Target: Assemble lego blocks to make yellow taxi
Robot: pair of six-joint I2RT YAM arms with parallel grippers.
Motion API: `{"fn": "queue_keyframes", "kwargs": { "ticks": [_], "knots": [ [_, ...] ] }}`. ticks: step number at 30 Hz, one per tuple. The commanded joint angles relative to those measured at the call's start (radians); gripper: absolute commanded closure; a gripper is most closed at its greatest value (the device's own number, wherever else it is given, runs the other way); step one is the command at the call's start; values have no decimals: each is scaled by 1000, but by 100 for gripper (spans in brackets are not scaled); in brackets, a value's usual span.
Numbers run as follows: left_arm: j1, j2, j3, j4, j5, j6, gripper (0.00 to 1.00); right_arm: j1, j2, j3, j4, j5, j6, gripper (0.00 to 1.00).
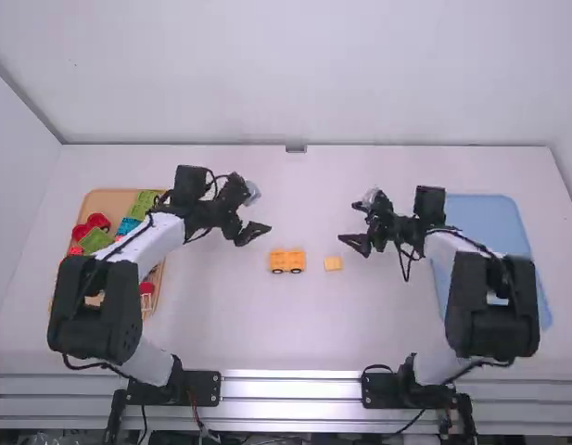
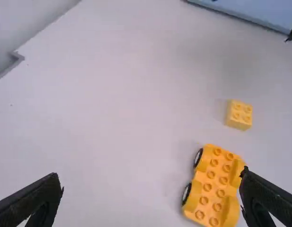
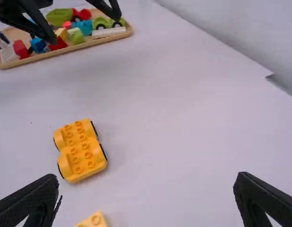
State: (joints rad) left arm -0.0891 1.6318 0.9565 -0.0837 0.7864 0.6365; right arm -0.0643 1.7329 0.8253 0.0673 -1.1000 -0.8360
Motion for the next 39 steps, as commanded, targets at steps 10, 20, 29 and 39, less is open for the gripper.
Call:
{"fn": "queue_keyframes", "kwargs": {
  "ticks": [10,20,29,39],
  "knots": [
    [-10,-24,-104,38,105,232,1,64,177,61,-227,70,-402,0],
    [-16,-24,-161,126,148,243,1,58,373,165,-362,125,-627,12],
    [-16,-24,-161,119,149,243,1,60,420,162,-363,114,-684,30],
    [-16,-19,-163,90,148,251,1,100,420,163,-364,154,-697,65]
  ]
}}
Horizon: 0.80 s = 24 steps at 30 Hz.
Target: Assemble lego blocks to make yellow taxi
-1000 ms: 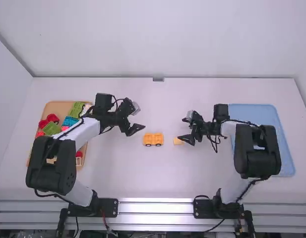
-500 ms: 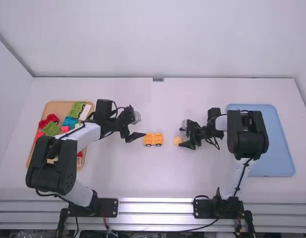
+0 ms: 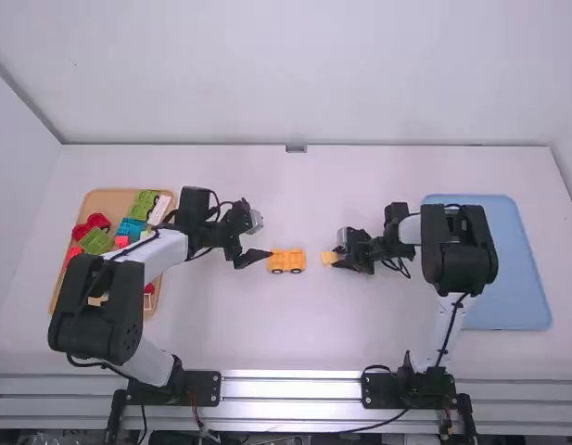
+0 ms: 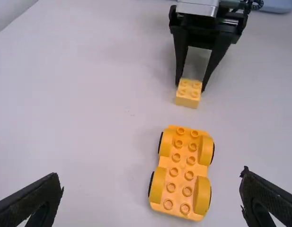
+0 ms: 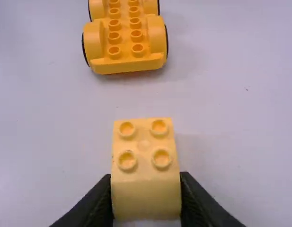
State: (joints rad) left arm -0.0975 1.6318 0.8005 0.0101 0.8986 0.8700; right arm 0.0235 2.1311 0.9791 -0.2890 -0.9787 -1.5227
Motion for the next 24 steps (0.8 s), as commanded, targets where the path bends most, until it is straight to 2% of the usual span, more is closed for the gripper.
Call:
{"fn": "queue_keyframes", "kwargs": {
  "ticks": [1,5,8,15,19,24],
  "knots": [
    [-7,-11,-9,0,37,18,1,12,22,9,-7,33,-22,64],
    [-7,13,-26,19,37,17,1,10,22,11,-3,29,-31,46],
    [-7,39,-36,54,67,17,1,10,22,9,-1,2,-31,44],
    [-7,80,-43,100,114,18,1,11,22,9,13,-27,-29,46],
    [-7,125,-43,121,107,18,1,41,22,10,28,-29,-1,47],
    [-7,191,-43,148,115,46,1,81,22,8,81,17,88,58]
  ]
}}
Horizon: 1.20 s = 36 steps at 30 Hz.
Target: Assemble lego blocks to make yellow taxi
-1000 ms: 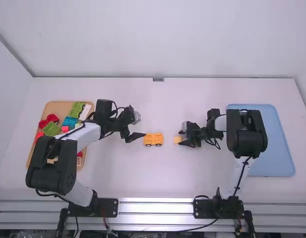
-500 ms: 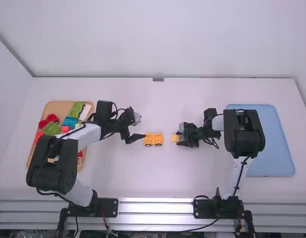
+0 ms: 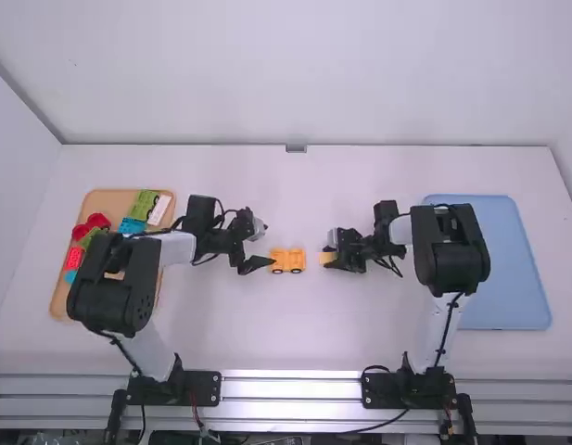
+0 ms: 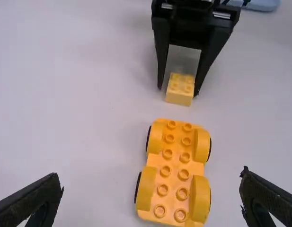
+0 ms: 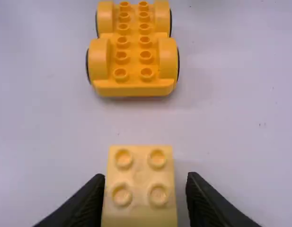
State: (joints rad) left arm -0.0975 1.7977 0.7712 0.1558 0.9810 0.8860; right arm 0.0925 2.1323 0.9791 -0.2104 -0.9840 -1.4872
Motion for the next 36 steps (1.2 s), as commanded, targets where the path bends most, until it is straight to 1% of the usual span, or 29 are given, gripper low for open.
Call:
{"fn": "queue_keyframes", "kwargs": {
  "ticks": [1,4,6,7,8,11,14,15,16,17,18,20,25,26,30,33,36],
  "knots": [
    [-7,37,-13,1,33,57,1,14,21,10,1,28,51,61],
    [-7,57,-13,-24,32,119,1,8,20,11,-7,24,48,63],
    [-7,58,-13,-41,32,134,1,-3,16,9,-10,18,60,59],
    [-7,58,-13,-43,31,136,1,-8,12,9,-16,18,71,53],
    [-7,58,-13,-42,32,135,1,-12,9,9,-23,21,77,51],
    [-7,58,-13,-42,32,135,1,-16,7,11,-34,28,73,51],
    [-12,58,-13,-47,32,133,1,-13,7,8,-29,33,74,54],
    [-20,58,-13,-47,31,134,1,-14,7,8,-30,37,67,60],
    [-22,58,-13,-46,29,133,1,-15,7,8,-31,42,66,63],
    [-21,58,-13,-46,29,133,1,-14,7,8,-31,43,66,64],
    [-22,58,-13,-47,25,134,1,-10,7,10,-33,42,66,71],
    [-35,58,-19,-40,21,136,1,-4,7,10,-33,39,67,75],
    [-67,68,-61,62,-31,127,1,-19,-25,11,-64,-1,70,74],
    [-80,86,-72,115,-51,95,1,-20,-61,15,-103,-18,69,73],
    [-110,135,-83,204,-55,73,1,-19,-148,24,-169,-5,70,71],
    [-119,193,-70,271,-58,51,1,-4,-205,23,-153,-13,119,71],
    [-119,249,-29,266,-51,23,1,28,-209,23,-102,-11,183,71]
  ]
}}
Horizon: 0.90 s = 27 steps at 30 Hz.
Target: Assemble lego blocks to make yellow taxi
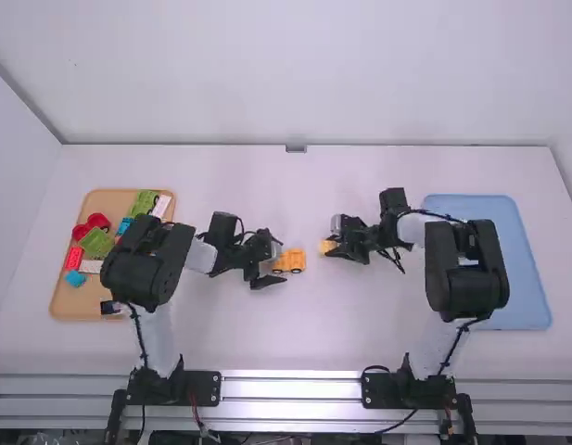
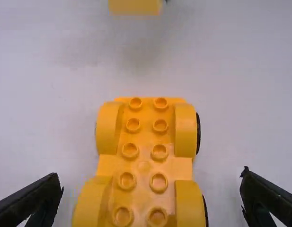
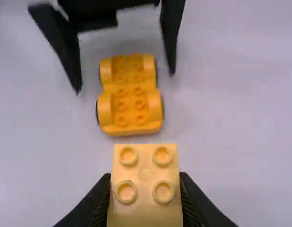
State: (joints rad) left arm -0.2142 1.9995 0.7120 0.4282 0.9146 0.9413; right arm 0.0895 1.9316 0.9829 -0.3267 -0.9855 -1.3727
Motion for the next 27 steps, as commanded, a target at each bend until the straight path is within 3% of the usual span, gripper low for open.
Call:
{"fn": "queue_keyframes", "kwargs": {
  "ticks": [1,6,8,15,27],
  "knots": [
    [-2,59,39,-14,24,-31,1,40,-7,19,26,-9,79,71],
    [-2,95,81,-72,64,30,10,108,9,19,75,11,95,71],
    [1,95,86,-88,61,45,32,146,23,19,120,50,166,71],
    [-2,95,79,-80,51,43,51,230,61,20,213,116,249,71],
    [-2,95,80,-80,38,43,52,253,74,20,216,175,299,70]
  ]
}}
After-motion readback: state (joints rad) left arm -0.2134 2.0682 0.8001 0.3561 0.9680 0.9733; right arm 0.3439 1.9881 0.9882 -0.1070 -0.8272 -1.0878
